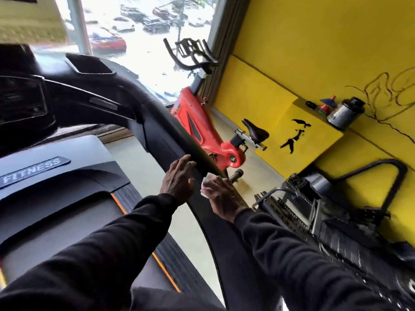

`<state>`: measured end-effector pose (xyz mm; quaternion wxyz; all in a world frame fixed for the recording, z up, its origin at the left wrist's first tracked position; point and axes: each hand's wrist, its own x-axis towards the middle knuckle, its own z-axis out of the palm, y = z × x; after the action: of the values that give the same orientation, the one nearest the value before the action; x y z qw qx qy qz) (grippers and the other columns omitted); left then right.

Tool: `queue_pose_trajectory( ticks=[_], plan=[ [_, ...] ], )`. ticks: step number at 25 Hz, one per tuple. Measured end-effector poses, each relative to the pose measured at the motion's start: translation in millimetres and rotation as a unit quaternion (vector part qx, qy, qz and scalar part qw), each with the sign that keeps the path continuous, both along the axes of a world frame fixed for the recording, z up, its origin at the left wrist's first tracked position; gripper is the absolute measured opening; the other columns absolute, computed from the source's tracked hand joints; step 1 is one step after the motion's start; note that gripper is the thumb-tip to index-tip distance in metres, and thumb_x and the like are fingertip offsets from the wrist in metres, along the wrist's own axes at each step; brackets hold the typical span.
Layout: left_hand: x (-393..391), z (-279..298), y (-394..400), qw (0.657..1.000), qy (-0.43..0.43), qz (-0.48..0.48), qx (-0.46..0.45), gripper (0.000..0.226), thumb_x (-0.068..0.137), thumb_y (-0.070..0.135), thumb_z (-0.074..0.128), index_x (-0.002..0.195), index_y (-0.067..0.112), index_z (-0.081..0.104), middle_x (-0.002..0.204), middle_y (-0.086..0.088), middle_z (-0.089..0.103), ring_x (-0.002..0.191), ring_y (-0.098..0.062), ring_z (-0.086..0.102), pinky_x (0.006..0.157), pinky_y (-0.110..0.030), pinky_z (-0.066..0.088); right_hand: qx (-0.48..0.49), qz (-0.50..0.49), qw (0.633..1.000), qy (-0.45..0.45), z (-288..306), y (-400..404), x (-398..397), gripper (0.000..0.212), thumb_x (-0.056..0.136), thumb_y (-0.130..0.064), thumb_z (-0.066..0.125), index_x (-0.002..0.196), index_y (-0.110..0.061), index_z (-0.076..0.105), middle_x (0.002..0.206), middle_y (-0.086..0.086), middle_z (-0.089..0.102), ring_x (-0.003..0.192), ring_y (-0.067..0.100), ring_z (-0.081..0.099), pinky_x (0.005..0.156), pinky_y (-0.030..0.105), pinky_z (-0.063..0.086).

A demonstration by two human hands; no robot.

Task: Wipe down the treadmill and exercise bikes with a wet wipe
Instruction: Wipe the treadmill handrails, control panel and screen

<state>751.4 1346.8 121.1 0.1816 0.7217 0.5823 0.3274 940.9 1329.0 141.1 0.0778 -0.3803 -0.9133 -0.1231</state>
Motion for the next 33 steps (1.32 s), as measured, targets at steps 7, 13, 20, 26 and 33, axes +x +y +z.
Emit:
queue_pose_trajectory(
  ticks=[7, 13, 20, 26, 33],
  plan=[
    [4, 9, -11, 0.997, 0.048, 0.019, -0.065, 0.067, 0.083, 0.004, 0.056, 0.145, 0.024, 0.044, 0.161, 0.01, 0.024, 0.134, -0.028, 0.035, 0.11, -0.035, 0.034, -0.011, 0.136, 0.989, -0.052, -6, 14, 25, 0.016, 0.076, -0.02, 0.064, 0.089, -0.014, 0.069, 0.115, 0.008, 0.058, 0.102, 0.03, 0.053, 0.078, 0.041, 0.048],
    [-1, 18, -7, 0.992, 0.08, 0.021, -0.094, 0.064, 0.084, 0.005, 0.052, 0.144, 0.028, 0.046, 0.159, 0.013, 0.025, 0.13, -0.025, 0.037, 0.107, -0.031, 0.034, -0.054, 0.218, 0.972, 0.068, 2, 21, 35, 0.026, 0.073, -0.007, 0.059, 0.095, -0.012, 0.072, 0.122, 0.007, 0.064, 0.12, 0.027, 0.055, 0.098, 0.038, 0.045],
    [-5, 19, 8, 0.997, 0.07, 0.023, -0.022, 0.05, 0.084, 0.002, 0.054, 0.132, 0.016, 0.06, 0.146, -0.003, 0.046, 0.136, -0.028, 0.037, 0.11, -0.039, 0.036, -0.067, 0.101, 0.992, 0.035, 5, 32, 4, 0.047, 0.089, -0.013, 0.039, 0.131, -0.007, 0.059, 0.146, 0.011, 0.048, 0.139, 0.026, 0.039, 0.117, 0.036, 0.024],
    [-41, 26, 41, 0.989, 0.132, 0.016, -0.064, 0.062, 0.086, 0.011, 0.052, 0.146, 0.024, 0.044, 0.159, 0.005, 0.029, 0.143, -0.026, 0.024, 0.115, -0.036, 0.028, -0.047, 0.182, 0.982, 0.022, 19, 28, 11, 0.039, 0.081, -0.012, 0.045, 0.11, -0.009, 0.071, 0.13, 0.005, 0.061, 0.131, 0.017, 0.042, 0.103, 0.036, 0.046],
    [-68, 30, 66, 0.982, 0.158, -0.004, -0.1, 0.07, 0.089, 0.017, 0.048, 0.154, 0.033, 0.028, 0.164, 0.012, 0.014, 0.144, -0.025, 0.02, 0.113, -0.04, 0.031, -0.057, 0.175, 0.974, -0.133, 13, 44, 1, 0.027, 0.087, -0.021, 0.049, 0.105, -0.021, 0.069, 0.134, -0.006, 0.055, 0.141, 0.017, 0.036, 0.109, 0.052, 0.035]
  ],
)
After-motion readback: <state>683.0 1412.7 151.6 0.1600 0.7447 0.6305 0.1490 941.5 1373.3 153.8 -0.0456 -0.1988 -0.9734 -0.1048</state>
